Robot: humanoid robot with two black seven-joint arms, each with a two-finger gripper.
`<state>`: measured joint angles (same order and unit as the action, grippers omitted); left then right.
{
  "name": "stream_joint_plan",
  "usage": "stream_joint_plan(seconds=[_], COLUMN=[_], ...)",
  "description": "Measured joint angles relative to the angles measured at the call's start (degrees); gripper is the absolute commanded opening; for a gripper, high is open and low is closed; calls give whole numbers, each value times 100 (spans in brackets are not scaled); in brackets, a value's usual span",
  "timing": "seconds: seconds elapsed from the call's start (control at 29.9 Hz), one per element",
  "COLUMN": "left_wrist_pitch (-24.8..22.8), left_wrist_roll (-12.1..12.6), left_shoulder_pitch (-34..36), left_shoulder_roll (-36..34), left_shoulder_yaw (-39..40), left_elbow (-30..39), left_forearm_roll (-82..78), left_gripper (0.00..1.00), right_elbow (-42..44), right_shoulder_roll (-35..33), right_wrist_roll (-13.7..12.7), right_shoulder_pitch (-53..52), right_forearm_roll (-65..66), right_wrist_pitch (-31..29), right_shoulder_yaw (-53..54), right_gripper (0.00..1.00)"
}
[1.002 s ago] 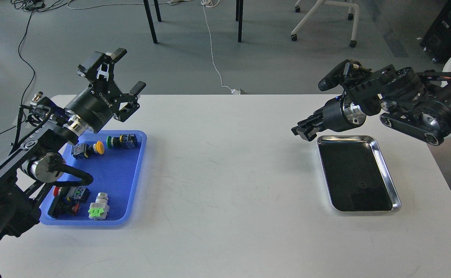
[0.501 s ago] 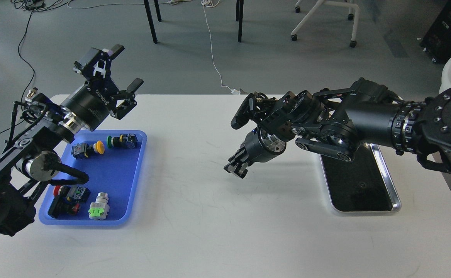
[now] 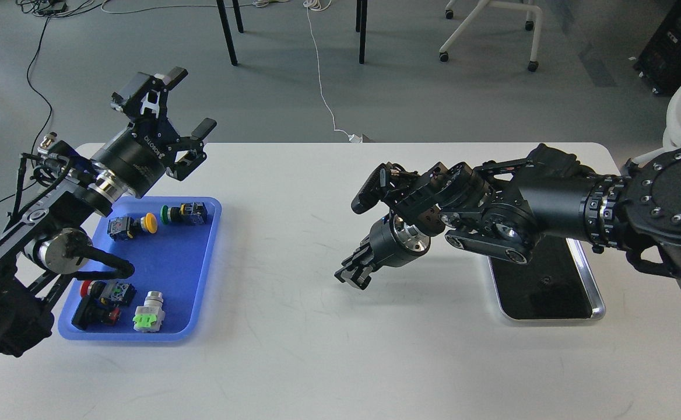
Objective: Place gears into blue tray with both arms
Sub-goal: 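Carry the black gear to the table center and open the right gripper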
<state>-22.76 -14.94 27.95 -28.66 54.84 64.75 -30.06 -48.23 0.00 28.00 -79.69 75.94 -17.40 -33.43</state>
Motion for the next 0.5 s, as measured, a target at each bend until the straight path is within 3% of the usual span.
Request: stream_joint_plan(seconds=[0.5], left_wrist_pitch=[0], left_wrist_roll=[0], left_shoulder_pitch=[0], left_shoulder_roll=[0], left_shoulder_yaw=[-1], left_elbow=[3], left_forearm_roll=[0], left_gripper=[98], right_elbow=[15], right_shoulder_roll=[0], right_wrist_roll=[0], right_shoulder_pitch=[166], right_forearm_roll=[-10], right_wrist_pitch=[25], right_shoulder_yaw=[-142], right_gripper=[22])
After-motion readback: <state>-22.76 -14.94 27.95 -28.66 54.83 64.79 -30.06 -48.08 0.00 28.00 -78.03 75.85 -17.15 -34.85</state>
